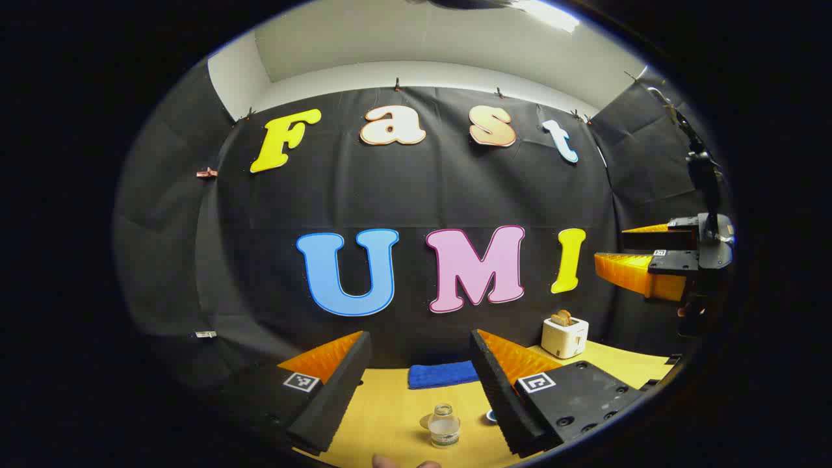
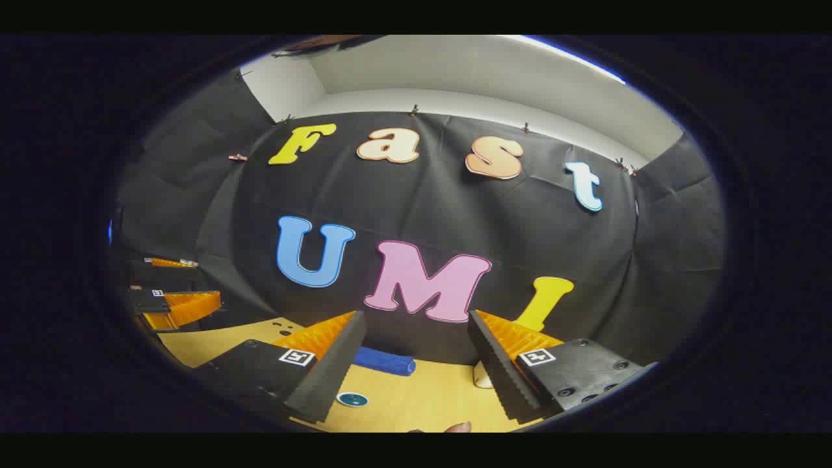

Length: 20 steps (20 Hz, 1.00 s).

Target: Open the teacup lid with one hand, grasp the water bottle and pour water into the teacup with the other hand; after pouring, place the water bottle on the coaster and then close the teacup lid.

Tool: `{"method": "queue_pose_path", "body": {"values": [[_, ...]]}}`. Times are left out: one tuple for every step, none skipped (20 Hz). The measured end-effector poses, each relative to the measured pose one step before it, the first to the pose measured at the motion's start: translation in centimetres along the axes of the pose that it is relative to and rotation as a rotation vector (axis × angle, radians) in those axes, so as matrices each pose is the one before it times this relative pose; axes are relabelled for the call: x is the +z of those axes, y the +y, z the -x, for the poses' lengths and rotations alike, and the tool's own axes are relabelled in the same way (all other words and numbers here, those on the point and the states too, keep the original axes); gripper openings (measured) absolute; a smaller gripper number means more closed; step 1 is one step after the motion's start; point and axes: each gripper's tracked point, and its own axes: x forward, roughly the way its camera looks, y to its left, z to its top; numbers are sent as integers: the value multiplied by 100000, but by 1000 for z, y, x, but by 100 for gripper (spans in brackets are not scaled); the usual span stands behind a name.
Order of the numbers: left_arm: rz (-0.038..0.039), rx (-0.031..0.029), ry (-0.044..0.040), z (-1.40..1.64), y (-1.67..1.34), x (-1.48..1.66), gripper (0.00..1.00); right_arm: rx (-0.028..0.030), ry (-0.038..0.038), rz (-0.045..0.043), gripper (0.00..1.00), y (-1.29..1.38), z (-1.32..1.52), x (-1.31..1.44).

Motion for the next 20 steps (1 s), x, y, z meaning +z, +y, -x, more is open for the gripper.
{"method": "queue_pose_path", "body": {"values": [[355,-67,-77,-69,10,75,95,619,-264,47,97,303,47,139],[652,-30,242,-36,86,-192,95,-404,-383,467,97,-87,-78,73],[528,58,331,-16,100,-112,95,17,365,333,96,10,28,-102],[442,310,441,-117,189,-314,95,270,277,-201,98,161,6,-228],[493,262,278,-35,171,81,95,238,-43,-327,96,126,-47,-17],[478,111,34,11,100,-53,95,347,-30,-62,96,173,13,-65],[182,157,-30,1,71,6,95,109,330,230,96,114,-42,-158],[-176,244,15,124,61,-133,95,369,500,178,96,121,-50,-151],[-299,-83,40,-36,26,70,95,122,153,-41,96,90,-11,-28],[-382,-14,-23,-92,5,-105,95,292,-76,-269,96,130,-28,22],[-185,8,51,35,-68,1,95,-6,47,-235,97,58,-17,-39],[125,-306,80,-28,-61,-111,95,-42,-29,-88,97,-87,-86,55],[142,-347,60,-35,-123,-7,95,-53,93,-46,97,18,30,-72],[-106,-200,130,65,-136,-29,95,11,-51,0,96,24,72,-103],[7,-222,-79,-55,-69,90,95,-45,204,99,97,2,-22,-43],[87,-230,126,-95,-70,-115,95,188,272,-33,97,-39,-71,-249],[100,-159,352,-139,-67,-19,95,336,300,-120,98,26,-69,-272],[197,-188,306,-119,-96,-267,95,596,215,-292,98,166,-191,-244],[201,-325,374,-157,-131,-188,95,825,610,-430,97,176,-213,-498],[-12,-324,448,-229,-227,-538,95,1172,665,-566,97,234,-232,-720]]}}
